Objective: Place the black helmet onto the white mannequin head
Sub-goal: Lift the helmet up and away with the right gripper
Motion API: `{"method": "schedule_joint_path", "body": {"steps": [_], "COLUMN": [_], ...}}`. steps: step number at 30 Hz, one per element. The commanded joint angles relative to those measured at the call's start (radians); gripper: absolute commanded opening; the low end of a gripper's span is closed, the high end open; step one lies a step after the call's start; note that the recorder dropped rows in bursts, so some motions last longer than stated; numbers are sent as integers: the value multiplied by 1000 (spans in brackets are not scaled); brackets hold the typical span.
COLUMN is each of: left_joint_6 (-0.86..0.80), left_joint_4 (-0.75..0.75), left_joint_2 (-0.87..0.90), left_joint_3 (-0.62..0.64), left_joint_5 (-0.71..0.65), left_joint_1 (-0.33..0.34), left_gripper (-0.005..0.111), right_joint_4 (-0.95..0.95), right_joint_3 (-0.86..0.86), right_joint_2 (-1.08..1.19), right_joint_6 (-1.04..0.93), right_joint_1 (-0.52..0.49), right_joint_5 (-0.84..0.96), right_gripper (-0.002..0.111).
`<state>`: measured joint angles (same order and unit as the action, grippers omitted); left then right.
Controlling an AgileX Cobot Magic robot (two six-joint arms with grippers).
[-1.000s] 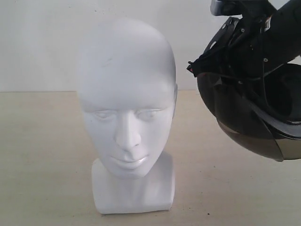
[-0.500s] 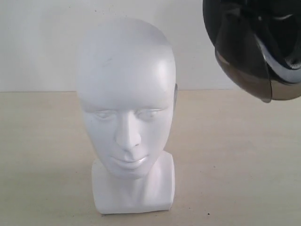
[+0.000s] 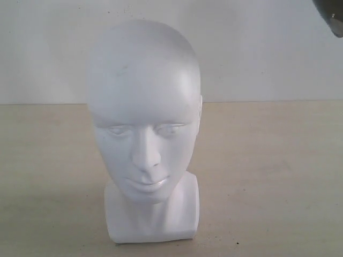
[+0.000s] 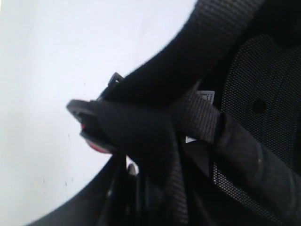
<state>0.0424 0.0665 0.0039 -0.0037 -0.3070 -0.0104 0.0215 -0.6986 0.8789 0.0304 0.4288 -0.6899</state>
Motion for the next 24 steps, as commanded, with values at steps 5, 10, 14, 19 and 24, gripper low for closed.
{"method": "schedule_joint_path", "body": {"steps": [5, 10, 14, 19, 24], "left_joint_6": [9, 9, 9, 9, 9], "left_joint_4": [4, 4, 4, 4, 4], "left_joint_2": [-4, -4, -4, -4, -4], "left_joint_3": [4, 4, 4, 4, 4], "left_joint_5": [0, 0, 0, 0, 0], "left_joint_1": [2, 2, 2, 2, 2], "left_gripper": [4, 4, 4, 4, 4], "right_joint_4": [108, 133, 130, 126, 122], "right_joint_3": [116, 116, 116, 118, 118], "right_joint_2": [-38, -38, -30, -7, 33], "right_joint_6": [332, 478, 648, 835, 972], "right_joint_1": [-1, -1, -1, -1, -1], "right_joint_5": [-425, -531, -531, -531, -531], "right_gripper": [0, 0, 0, 0, 0]}}
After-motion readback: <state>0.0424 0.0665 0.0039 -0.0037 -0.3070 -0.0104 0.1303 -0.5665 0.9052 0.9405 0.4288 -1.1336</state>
